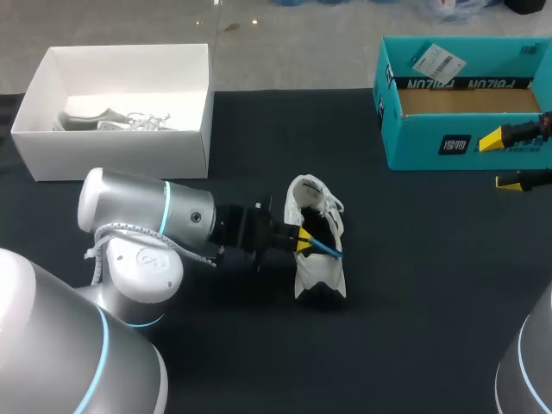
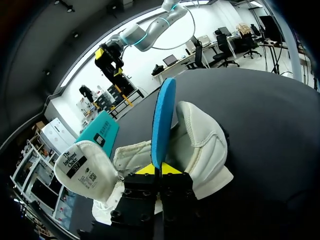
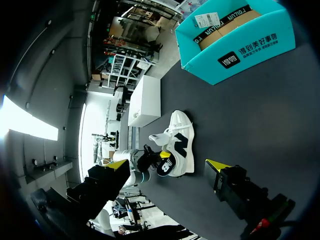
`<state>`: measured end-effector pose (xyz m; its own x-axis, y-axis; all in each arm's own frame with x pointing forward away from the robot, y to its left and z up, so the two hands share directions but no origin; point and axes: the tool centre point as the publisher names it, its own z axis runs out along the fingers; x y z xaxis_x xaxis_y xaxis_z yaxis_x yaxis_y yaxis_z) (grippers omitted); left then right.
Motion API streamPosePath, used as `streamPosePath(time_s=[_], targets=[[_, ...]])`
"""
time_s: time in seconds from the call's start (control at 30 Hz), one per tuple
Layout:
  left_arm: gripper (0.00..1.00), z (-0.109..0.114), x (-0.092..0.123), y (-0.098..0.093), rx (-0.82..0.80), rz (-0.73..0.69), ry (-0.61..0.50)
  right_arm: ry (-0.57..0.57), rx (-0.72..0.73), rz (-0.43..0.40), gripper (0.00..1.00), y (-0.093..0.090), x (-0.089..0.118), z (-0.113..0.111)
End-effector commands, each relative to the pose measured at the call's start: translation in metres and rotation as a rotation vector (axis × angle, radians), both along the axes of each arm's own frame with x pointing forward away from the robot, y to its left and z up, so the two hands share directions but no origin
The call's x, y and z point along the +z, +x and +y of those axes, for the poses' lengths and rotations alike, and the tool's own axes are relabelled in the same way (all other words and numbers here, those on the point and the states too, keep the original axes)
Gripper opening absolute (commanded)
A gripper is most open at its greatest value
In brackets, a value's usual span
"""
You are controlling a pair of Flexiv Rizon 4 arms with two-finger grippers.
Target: Take the shoe out of the shoebox, open the shoe tongue, remove and reinsert the insole, then place the shoe into the shoebox
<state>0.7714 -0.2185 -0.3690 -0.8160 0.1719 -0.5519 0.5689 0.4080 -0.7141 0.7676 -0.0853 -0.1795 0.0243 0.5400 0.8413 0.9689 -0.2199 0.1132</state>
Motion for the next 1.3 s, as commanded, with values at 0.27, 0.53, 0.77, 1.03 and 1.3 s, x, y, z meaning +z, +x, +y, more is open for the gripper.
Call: streamPosePath(time_s=[0.27, 0.53, 0.77, 1.03, 1.3], targets=[[0.4, -0.004, 0.014, -0.019, -0.03, -0.001, -0.033, -0.002, -0.001, 0.001, 1.0, 0.0, 0.0, 0.0], [0.21, -0.012, 0.023, -0.025, -0.064, -0.007, -0.045, -0.002, -0.001, 0.001, 1.0, 0.0, 0.0, 0.0], [0.0, -0.019, 0.009, -0.017, -0.086, 0.007, 0.002, -0.002, -0.001, 0.001, 1.0, 0.0, 0.0, 0.0], [0.0, -0.021, -0.005, -0.001, -0.069, 0.0, 0.058, -0.002, -0.001, 0.001, 1.0, 0.0, 0.0, 0.0], [0.35, -0.012, 0.013, -0.013, -0.053, -0.008, 0.013, -0.002, -0.001, 0.001, 1.0, 0.0, 0.0, 0.0]])
